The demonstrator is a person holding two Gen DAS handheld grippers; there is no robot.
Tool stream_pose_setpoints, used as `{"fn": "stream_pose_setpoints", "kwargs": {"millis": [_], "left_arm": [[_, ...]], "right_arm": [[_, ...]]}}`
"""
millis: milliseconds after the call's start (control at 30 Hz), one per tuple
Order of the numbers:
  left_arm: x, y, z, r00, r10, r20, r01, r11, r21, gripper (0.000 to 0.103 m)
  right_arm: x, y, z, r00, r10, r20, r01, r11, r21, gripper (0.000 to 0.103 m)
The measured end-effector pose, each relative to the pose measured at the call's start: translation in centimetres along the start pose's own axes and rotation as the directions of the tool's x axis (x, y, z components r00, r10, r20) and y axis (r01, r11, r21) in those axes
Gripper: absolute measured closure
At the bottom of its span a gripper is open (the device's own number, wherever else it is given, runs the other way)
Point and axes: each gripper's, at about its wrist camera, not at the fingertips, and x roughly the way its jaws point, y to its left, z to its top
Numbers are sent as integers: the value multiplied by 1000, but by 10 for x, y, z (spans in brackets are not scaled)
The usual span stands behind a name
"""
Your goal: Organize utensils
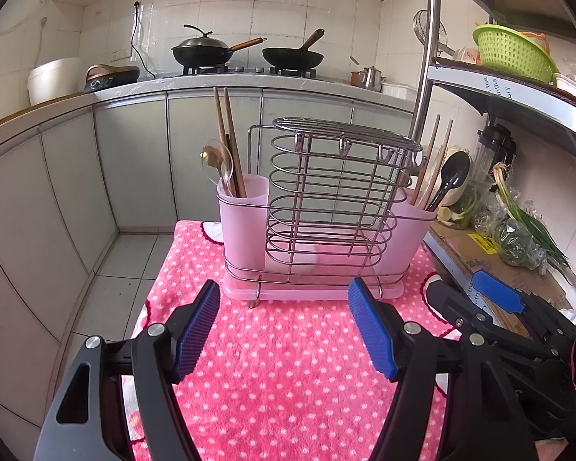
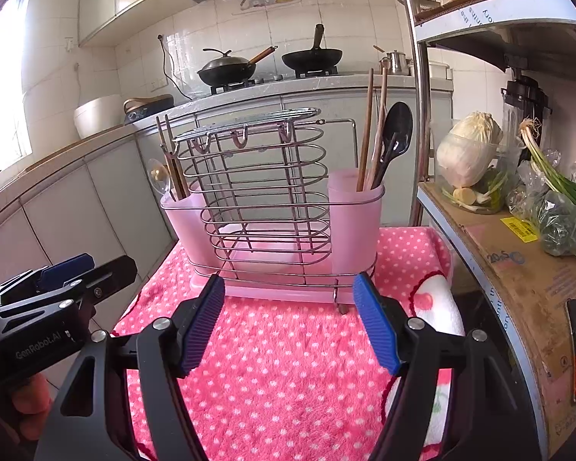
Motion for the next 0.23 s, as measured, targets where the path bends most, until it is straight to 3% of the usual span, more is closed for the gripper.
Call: {"fn": "stream_pose_setpoints", "kwargs": {"millis": [233], "left_arm": [[6, 2, -1, 1000, 0, -16, 0, 1000, -9, 35]], "right_arm": [[5, -3, -1, 1000, 0, -12, 0, 1000, 8, 33]]}}
